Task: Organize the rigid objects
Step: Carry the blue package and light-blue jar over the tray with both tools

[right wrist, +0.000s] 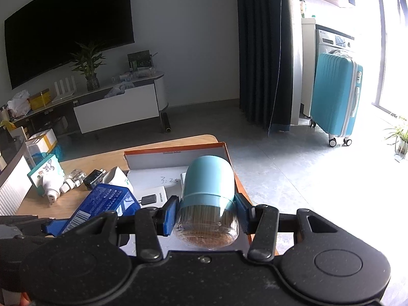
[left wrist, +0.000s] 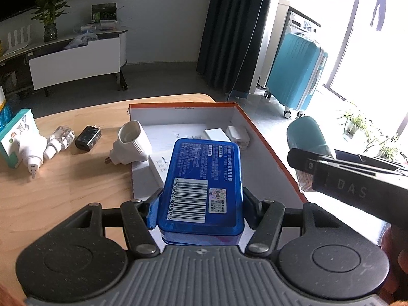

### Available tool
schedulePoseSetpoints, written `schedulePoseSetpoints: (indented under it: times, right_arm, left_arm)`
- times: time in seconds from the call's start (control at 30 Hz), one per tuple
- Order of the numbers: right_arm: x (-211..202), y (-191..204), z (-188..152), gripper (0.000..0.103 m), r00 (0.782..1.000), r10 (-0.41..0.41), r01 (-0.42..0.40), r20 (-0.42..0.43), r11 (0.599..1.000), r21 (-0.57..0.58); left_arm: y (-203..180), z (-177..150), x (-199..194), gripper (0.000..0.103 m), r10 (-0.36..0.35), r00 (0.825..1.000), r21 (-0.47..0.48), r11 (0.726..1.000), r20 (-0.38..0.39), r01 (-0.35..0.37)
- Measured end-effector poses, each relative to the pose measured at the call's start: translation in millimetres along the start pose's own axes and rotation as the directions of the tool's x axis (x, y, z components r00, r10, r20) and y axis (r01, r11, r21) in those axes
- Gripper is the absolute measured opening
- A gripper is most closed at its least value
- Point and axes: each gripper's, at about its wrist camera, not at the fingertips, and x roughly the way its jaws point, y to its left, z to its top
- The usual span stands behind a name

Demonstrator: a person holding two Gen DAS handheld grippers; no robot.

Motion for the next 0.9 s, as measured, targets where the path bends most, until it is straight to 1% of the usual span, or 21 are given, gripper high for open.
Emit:
schedulePoseSetpoints:
  times: [0.43, 0.9]
  right_arm:
    - [18.5, -5.1, 8.9, 0.058, 1.0, 0.015, -0.015, -0.017, 1.0, -0.006]
    - [46.1, -1.4, 12.5, 0.058, 0.998, 0.026, -0.028, -0.059, 0.999, -0.033]
  left_arm:
    - [-6.7, 1.6, 14.4, 0.062, -0.002, 1.0, 0.01, 1.0, -0.028, 0.002]
    - [-2.6, 3.2, 26.7, 0.062, 0.005, 0.998, -0.005, 1.0, -0.055, -0.005]
